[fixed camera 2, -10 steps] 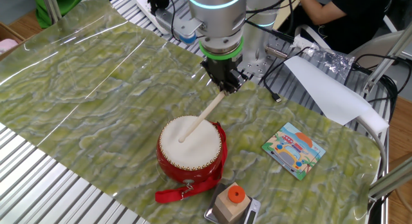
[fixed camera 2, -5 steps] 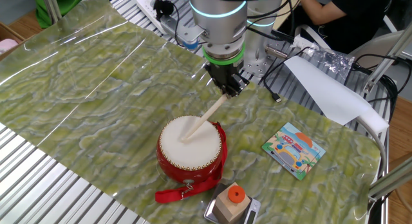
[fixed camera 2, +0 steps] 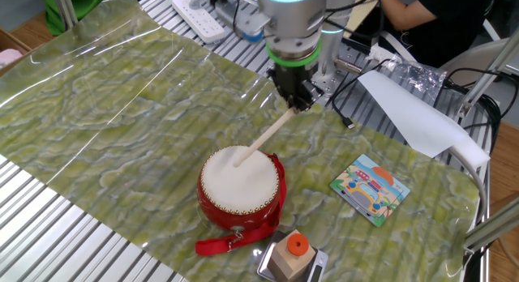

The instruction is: Play the drum

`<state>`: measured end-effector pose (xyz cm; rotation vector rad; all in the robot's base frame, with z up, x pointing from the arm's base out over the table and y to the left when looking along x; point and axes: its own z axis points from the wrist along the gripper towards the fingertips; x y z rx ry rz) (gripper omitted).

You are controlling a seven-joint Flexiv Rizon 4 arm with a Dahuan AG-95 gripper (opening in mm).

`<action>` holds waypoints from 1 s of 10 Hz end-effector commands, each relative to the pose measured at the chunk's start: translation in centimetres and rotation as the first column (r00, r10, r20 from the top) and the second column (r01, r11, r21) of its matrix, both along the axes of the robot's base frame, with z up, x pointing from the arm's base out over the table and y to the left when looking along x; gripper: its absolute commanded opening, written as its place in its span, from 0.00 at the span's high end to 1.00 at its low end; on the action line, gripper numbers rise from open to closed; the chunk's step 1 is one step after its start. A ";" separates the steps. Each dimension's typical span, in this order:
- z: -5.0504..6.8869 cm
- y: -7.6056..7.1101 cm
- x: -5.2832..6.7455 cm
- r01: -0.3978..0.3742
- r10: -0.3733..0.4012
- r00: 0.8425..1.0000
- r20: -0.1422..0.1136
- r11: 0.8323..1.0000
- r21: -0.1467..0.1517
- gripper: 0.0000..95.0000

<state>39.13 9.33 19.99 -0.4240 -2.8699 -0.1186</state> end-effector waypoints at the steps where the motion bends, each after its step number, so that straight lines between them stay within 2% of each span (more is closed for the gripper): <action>1: 0.2 0.2 -0.1 -0.001 0.001 1.000 0.003 1.000 -0.002 1.00; 4: 0.2 0.1 -0.1 -0.001 0.001 1.000 0.005 1.000 0.000 1.00; 5: 0.2 0.1 -0.2 -0.002 0.002 1.000 0.022 1.000 -0.002 1.00; 6: 0.3 -0.1 -0.3 0.000 0.000 0.999 0.053 1.000 -0.007 1.00; 8: 0.8 -0.8 -0.8 -0.010 0.011 0.997 0.072 1.000 -0.011 1.00; 10: 1.3 -1.6 -1.6 -0.003 0.006 0.992 0.128 1.000 -0.027 1.00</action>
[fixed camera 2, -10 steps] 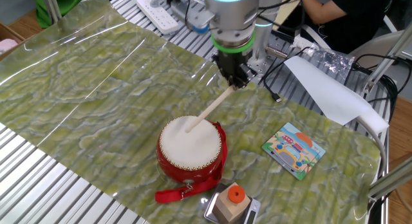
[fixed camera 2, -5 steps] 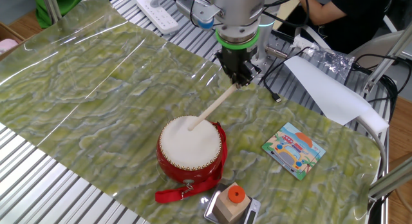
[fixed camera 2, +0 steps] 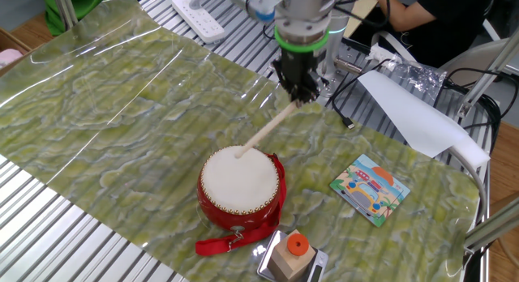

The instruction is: Play the drum

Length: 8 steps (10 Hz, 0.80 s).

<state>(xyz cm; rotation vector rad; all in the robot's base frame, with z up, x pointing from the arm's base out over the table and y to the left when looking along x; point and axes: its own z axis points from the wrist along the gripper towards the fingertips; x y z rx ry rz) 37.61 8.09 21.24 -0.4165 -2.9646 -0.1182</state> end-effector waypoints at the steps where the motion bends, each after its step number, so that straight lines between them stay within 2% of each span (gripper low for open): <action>1: 0.1 -0.6 -0.3 0.003 -0.002 0.999 0.049 1.000 -0.018 1.00; 2: 0.2 -0.8 -0.5 0.007 -0.004 0.997 0.079 0.999 -0.045 1.00; 3: 0.2 -0.9 -0.5 0.007 -0.002 0.996 0.089 0.998 -0.057 1.00; 5: 0.1 -1.0 -0.4 0.016 -0.010 0.995 0.099 0.998 -0.058 1.00; 8: -0.5 -1.9 0.3 0.040 -0.032 0.992 0.126 0.997 -0.065 1.00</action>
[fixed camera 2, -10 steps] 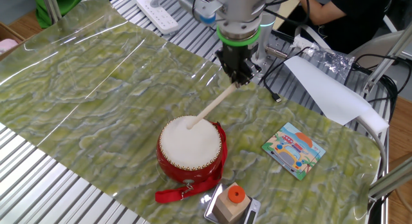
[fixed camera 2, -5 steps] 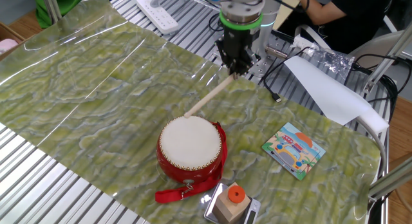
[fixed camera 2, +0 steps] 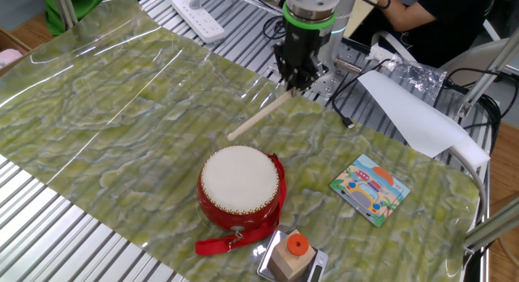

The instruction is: Play the drum

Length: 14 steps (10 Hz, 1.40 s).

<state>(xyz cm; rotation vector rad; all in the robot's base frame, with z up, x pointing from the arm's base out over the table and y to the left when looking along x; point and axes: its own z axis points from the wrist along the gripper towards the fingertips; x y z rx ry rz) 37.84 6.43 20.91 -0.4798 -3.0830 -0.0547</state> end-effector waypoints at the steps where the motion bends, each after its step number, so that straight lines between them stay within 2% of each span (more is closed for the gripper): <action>1: -0.3 -0.6 0.2 0.022 -0.022 1.000 0.008 1.000 -0.005 1.00; 3: -0.8 -1.3 0.6 0.024 -0.024 1.000 0.007 1.000 -0.006 1.00; 5: -1.0 -1.8 0.8 0.024 -0.024 1.000 0.008 1.000 -0.019 1.00; 7: -1.0 -2.1 1.0 0.026 -0.026 1.000 0.008 0.999 -0.029 1.00; 14: -0.7 -4.5 2.4 0.018 -0.018 1.000 0.003 0.999 -0.030 1.00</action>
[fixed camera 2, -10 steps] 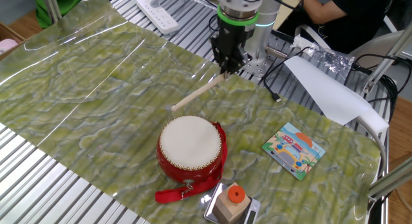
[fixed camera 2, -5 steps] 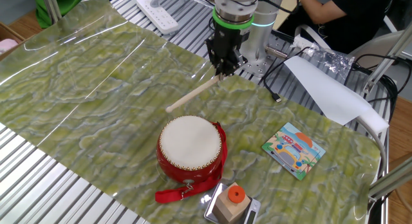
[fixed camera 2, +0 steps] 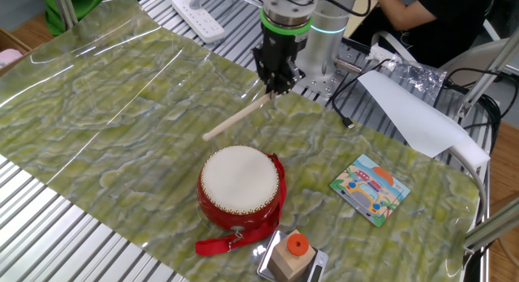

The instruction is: Play the drum

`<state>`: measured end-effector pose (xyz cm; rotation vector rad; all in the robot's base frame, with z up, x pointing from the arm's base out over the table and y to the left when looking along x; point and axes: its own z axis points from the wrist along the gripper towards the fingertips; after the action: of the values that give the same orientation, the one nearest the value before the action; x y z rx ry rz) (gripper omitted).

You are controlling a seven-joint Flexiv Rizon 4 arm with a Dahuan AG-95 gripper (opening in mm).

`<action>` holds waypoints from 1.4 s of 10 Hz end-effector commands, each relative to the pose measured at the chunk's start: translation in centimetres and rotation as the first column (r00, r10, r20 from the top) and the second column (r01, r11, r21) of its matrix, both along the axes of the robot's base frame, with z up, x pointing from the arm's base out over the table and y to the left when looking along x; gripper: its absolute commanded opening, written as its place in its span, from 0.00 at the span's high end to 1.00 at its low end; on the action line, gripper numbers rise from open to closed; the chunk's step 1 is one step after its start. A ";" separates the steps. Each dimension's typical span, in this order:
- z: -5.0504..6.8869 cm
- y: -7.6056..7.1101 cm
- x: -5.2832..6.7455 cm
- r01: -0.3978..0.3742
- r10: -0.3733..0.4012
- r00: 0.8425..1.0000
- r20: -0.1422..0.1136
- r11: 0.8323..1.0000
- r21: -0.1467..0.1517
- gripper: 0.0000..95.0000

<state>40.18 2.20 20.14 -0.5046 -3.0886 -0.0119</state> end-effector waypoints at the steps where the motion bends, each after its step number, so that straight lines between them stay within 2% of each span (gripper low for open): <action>1: 0.1 -0.7 0.3 0.009 -0.009 1.000 -0.003 1.000 -0.001 1.00; 4: -0.6 -2.3 1.0 0.025 -0.025 1.000 0.002 1.000 -0.002 1.00; 6: -0.2 -3.2 1.4 0.025 -0.025 1.000 0.003 1.000 -0.009 1.00; 8: 0.4 -4.9 2.1 0.041 -0.041 0.999 -0.001 0.999 -0.017 1.00; 9: 0.3 -5.0 2.1 0.078 -0.078 0.997 0.009 0.997 -0.024 1.00; 10: 0.3 -5.0 2.1 0.088 -0.087 0.996 0.007 0.996 -0.030 1.00; 12: 0.3 -5.1 2.1 0.147 -0.146 0.989 0.008 0.989 -0.030 1.00; 13: 0.3 -5.1 2.1 0.200 -0.200 0.980 0.010 0.979 -0.030 1.00; 14: 0.2 -5.1 2.1 0.283 -0.283 0.959 0.010 0.959 -0.023 1.00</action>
<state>42.14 -2.90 20.43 -0.8157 -3.0355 0.0315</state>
